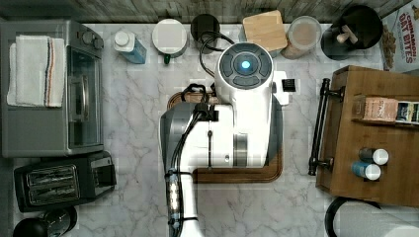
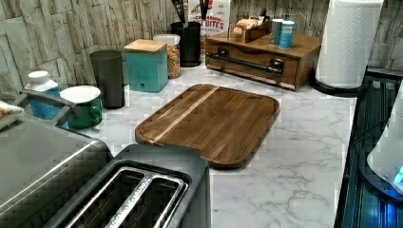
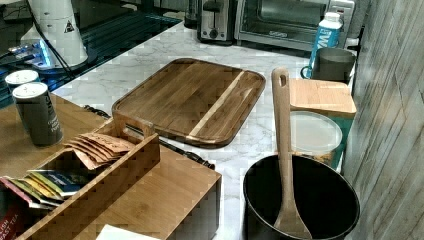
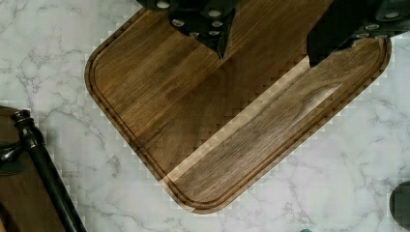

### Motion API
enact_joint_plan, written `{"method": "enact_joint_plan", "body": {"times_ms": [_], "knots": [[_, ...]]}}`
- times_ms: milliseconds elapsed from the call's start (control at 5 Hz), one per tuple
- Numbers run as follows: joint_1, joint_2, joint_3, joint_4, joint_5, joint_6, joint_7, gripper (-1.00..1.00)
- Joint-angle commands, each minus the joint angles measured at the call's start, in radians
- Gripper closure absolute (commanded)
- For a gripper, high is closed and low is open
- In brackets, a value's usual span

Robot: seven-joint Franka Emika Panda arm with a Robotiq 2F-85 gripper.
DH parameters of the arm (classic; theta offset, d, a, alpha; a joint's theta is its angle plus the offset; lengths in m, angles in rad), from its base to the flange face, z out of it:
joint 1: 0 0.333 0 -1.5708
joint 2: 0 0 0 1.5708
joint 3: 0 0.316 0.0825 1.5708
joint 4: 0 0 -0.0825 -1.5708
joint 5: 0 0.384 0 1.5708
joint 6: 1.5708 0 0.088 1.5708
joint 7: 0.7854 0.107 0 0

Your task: Open the drawer.

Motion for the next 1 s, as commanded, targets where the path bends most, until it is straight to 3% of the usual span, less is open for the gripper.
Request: {"method": "enact_joint_plan", "body": {"times_ms": [200,600,1000], "knots": [[0.0,0.001,-0.001,0.0,-0.004,0.0,0.0,-1.0],[-0.066,-0.019,-0.057,-0.043,-0.039,0.033,-0.322,-1.0],[-0.144,-0.017,-0.085,-0.075,-0.091,0.155,-0.496,-1.0]]}}
